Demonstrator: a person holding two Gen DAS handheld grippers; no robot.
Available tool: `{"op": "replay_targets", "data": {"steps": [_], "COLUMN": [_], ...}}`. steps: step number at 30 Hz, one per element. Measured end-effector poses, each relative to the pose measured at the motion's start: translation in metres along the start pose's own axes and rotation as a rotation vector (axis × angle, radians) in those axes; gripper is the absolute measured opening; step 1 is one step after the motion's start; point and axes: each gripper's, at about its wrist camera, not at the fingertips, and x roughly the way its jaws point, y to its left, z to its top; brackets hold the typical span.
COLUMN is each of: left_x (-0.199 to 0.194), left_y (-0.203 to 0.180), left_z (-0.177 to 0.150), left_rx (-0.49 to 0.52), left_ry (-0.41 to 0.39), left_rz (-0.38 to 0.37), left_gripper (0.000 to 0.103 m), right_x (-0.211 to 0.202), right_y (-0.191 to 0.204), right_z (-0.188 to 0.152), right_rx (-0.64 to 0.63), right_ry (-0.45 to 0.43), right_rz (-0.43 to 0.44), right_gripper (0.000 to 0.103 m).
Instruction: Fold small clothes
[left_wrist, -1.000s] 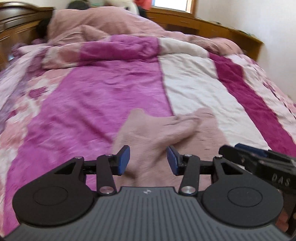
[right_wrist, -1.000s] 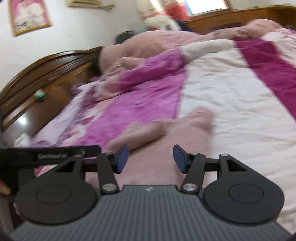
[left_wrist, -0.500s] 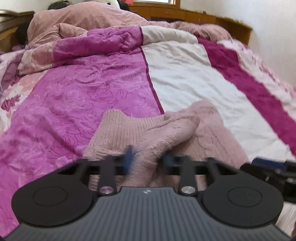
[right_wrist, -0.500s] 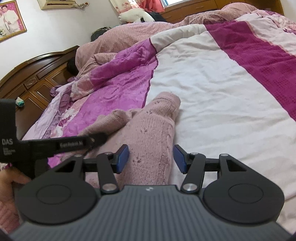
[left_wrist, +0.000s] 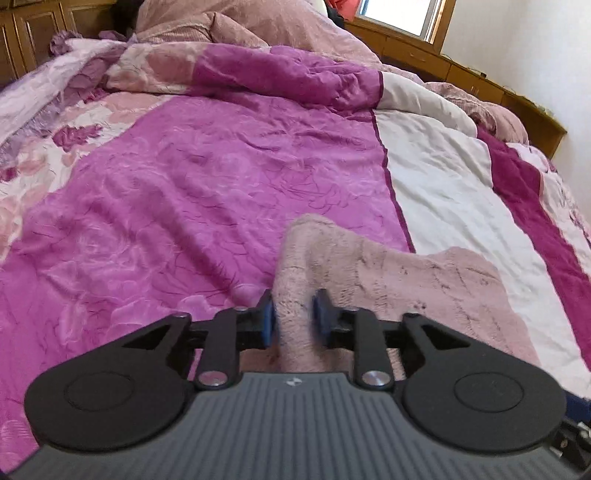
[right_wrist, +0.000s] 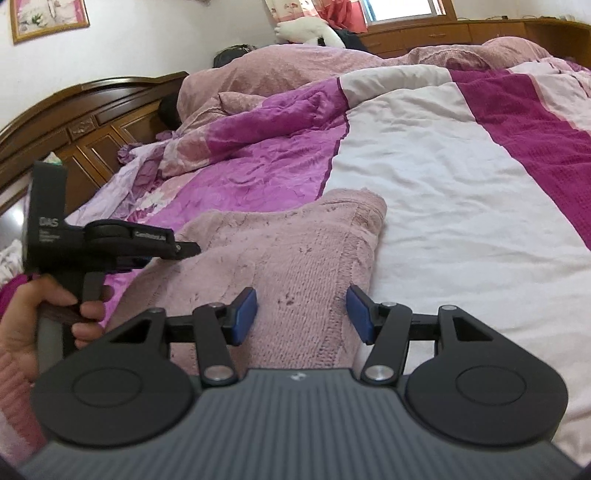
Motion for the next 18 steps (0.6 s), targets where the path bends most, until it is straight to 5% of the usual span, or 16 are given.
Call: {"op": "replay_targets", "data": {"steps": [10, 14, 18], "left_x": [-0.054, -0.060, -0.057], "left_y": [0.003, 0.009, 0.031], "left_z": [-0.023, -0.043, -0.045], "left_rx": [0.038, 0.081, -0.039], "left_ry": [0.086, 0.085, 0.101], "left_rz": [-0.081, -0.030, -0.066], "left_gripper": [0.055, 0.061, 0.067], "right_x": [0.000, 0.000, -0.001], "right_y": [-0.002, 0.008, 0.007], "right_z": [-0.001, -0.002, -0.001], "right_rx": [0.018, -0.015, -0.031], "right_ry": [0.003, 0.004, 0.008], "right_rz": [-0.003, 0.006, 0.006], "right_gripper": [0.058, 0.058, 0.058]}}
